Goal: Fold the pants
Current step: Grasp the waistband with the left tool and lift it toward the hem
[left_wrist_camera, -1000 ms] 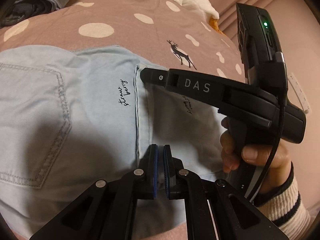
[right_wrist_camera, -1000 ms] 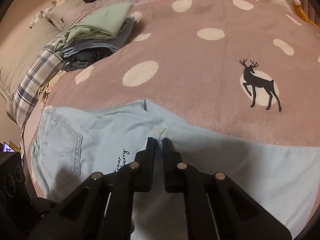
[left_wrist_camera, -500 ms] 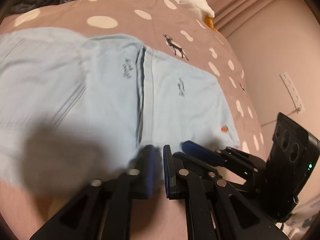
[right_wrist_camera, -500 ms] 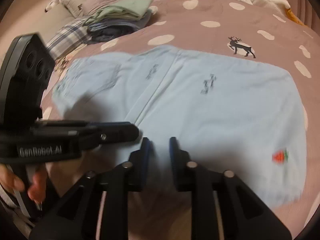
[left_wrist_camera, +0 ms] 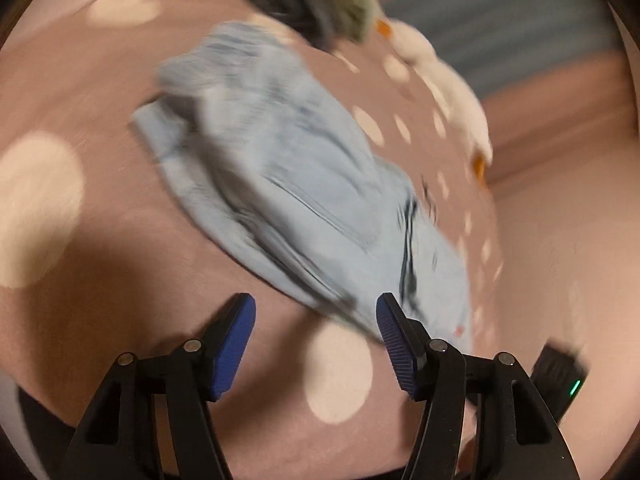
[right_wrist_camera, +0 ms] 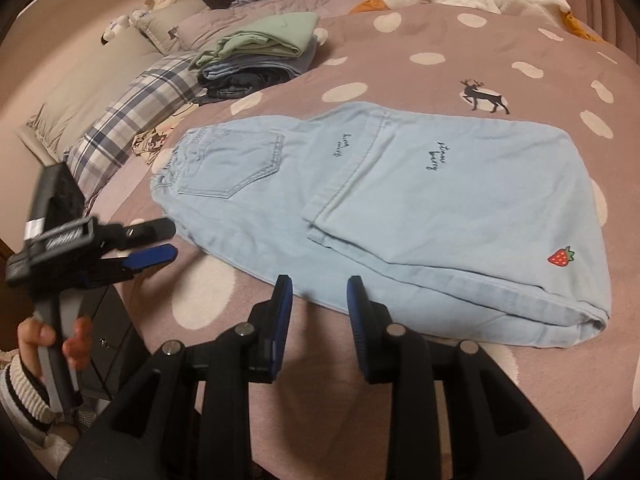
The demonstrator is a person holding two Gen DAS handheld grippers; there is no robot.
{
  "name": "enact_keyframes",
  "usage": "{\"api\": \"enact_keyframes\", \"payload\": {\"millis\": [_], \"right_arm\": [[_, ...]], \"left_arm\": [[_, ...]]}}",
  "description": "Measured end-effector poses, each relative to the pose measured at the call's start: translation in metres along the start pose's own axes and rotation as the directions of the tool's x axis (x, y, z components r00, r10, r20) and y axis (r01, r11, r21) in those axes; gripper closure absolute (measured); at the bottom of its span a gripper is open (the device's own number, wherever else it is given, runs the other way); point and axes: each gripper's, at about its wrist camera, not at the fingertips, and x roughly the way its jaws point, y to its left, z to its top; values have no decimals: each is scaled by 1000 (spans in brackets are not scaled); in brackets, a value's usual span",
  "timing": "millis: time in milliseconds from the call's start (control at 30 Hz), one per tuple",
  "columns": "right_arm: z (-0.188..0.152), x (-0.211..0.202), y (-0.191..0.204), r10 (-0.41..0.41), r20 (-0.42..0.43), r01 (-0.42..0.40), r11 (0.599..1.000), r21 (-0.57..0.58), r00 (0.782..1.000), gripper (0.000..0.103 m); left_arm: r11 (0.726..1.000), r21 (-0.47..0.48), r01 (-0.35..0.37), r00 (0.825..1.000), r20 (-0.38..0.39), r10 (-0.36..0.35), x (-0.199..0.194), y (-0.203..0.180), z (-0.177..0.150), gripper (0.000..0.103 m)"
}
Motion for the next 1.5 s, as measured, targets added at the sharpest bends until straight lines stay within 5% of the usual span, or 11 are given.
{"api": "enact_keyframes", "payload": {"millis": [167,567,633,700,833,1000,1233,1500], "right_arm": [[3,0,7,1,-1,-1,1000,-19,1000,72],[46,27,10,-3,10,3,1000,-6,1000,72],[63,39,10,-12,11,12,1000,-9,1000,72],[78,54,11,-26,1,26,1000,-12,1000,74],[108,89,7,-70,-35,70,998,-9,997,89],[132,127,-1,-141,-90,142,990,9,986,92],[104,111,21,-120,-164,116,993,-33,979,92],[18,57,56,-65,-174,49,994,-99,983,89]], "left_arm": [[983,-151,101,992,86,-89,3,22,17,41],[990,-129,49,982,185,-25,26,19,70,41],[994,-110,26,984,179,-6,27,22,72,48],[997,-67,-32,985,166,43,29,22,71,70],[998,-58,-6,988,154,15,27,31,69,74],[999,-37,-24,988,149,30,28,29,70,74],[999,-35,-37,989,145,42,26,29,67,74],[989,70,-132,986,110,124,16,3,63,77]]}}
